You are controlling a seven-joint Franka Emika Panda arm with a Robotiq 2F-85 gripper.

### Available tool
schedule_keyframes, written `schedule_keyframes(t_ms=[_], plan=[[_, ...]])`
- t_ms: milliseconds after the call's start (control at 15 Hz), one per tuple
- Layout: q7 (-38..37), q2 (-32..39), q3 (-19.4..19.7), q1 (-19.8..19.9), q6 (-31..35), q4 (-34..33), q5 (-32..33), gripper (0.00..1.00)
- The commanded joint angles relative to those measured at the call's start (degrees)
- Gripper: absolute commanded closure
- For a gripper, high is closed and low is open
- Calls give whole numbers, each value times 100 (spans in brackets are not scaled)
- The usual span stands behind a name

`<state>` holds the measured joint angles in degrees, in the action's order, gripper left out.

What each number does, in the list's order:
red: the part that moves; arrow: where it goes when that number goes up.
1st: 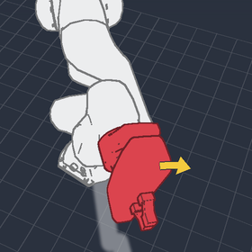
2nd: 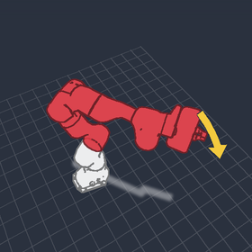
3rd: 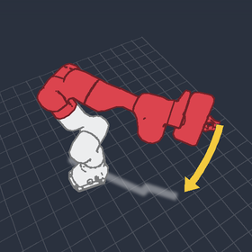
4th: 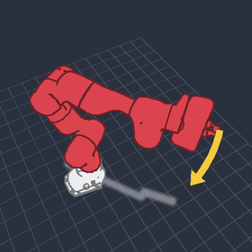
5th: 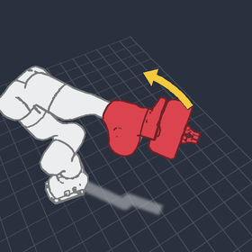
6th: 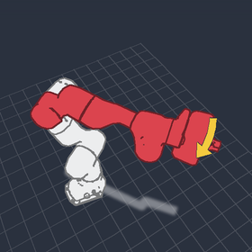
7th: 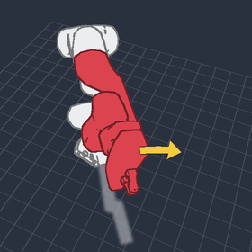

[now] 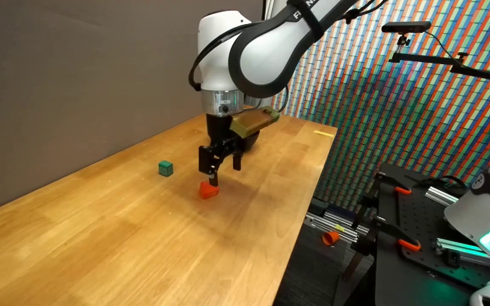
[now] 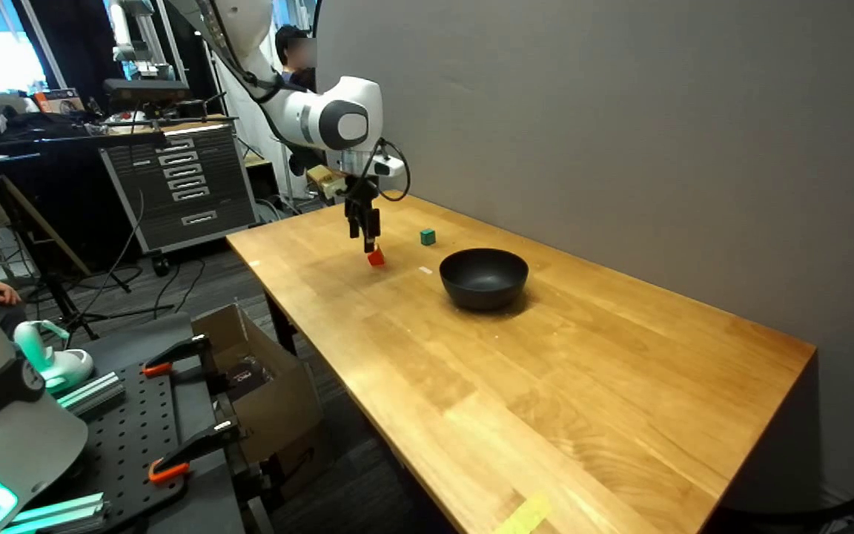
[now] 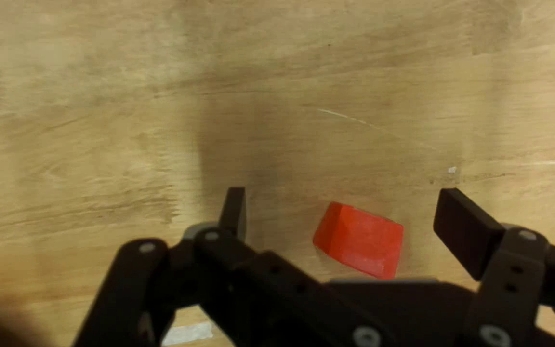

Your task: Put the orange and green blocks into the black bowl

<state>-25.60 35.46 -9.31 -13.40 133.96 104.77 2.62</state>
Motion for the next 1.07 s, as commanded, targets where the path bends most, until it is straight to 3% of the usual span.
schedule_keyframes(t_ms=[0,333,400,533,667,867,1000], plan=[[116,724,174,-207,-403,-1049,-313,0],[-18,1200,454,-431,-552,-1674,-233,0],[-38,1256,490,-467,-585,-1756,-223,25],[-67,1332,560,-532,-601,-1864,-189,32],[-98,1285,615,-577,-631,-1803,-170,49],[-296,799,778,-595,-421,-1178,-141,73],[-591,376,1039,-715,-250,-800,57,77]])
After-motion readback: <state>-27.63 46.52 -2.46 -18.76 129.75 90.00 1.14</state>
